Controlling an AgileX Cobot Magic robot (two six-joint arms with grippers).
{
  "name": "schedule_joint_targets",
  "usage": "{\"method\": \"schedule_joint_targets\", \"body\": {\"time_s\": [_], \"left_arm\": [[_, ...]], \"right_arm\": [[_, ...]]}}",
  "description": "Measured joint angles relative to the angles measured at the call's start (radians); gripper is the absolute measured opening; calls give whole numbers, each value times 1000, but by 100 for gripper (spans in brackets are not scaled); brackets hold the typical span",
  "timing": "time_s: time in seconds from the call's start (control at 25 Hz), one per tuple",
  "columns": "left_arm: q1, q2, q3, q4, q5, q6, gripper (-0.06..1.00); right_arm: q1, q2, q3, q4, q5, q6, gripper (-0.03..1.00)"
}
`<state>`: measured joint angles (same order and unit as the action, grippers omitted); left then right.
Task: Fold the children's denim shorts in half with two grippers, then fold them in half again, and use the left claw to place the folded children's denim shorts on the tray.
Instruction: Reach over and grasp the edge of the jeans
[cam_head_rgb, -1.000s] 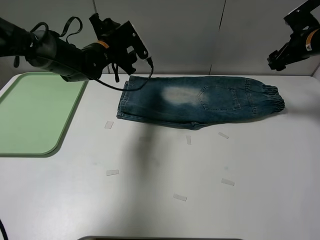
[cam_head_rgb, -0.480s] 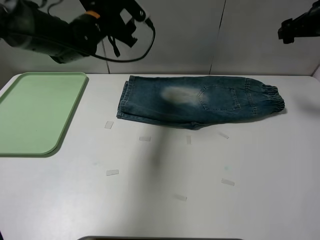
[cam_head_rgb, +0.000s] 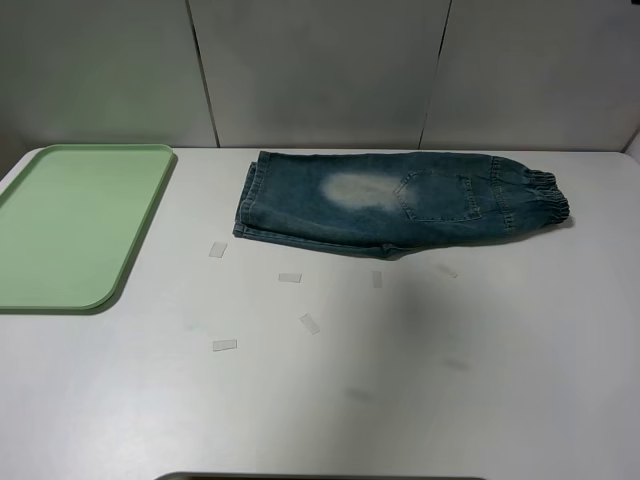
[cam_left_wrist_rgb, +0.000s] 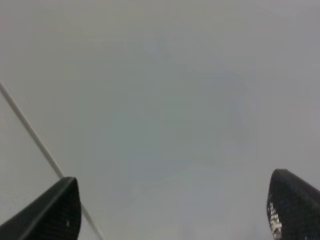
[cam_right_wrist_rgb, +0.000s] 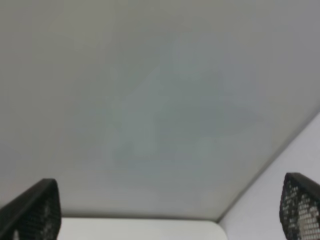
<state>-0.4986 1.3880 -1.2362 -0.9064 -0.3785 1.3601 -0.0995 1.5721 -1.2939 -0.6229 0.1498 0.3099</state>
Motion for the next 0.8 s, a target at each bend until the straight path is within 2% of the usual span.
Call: {"method": "schedule_joint_targets", "body": {"time_s": [0.08, 0.2, 0.32, 0.4, 0.44, 0.56, 0.64, 0.8], "left_arm": [[0, -101, 24, -135, 32, 125, 75], [0, -240, 77, -353, 36, 296, 75], [0, -383, 141, -624, 20, 497, 76], [-1, -486, 187, -741, -12, 640, 76], [-1, -486, 187, -741, -12, 640, 76], [-21, -637, 263, -792, -79, 743, 76], [-45, -784, 324, -805, -118, 777, 76], [-49, -941, 342, -808, -153, 813, 76]], "right_arm": [[37, -44, 0, 1, 5, -24, 66], [137, -137, 0, 1, 19, -73, 66], [207, -202, 0, 4, 50, -109, 66], [245, -243, 0, 4, 72, -125, 66], [259, -260, 0, 4, 81, -132, 66], [282, -311, 0, 4, 107, -147, 66], [285, -340, 0, 4, 111, -148, 66], [285, -379, 0, 4, 112, -148, 66]]}}
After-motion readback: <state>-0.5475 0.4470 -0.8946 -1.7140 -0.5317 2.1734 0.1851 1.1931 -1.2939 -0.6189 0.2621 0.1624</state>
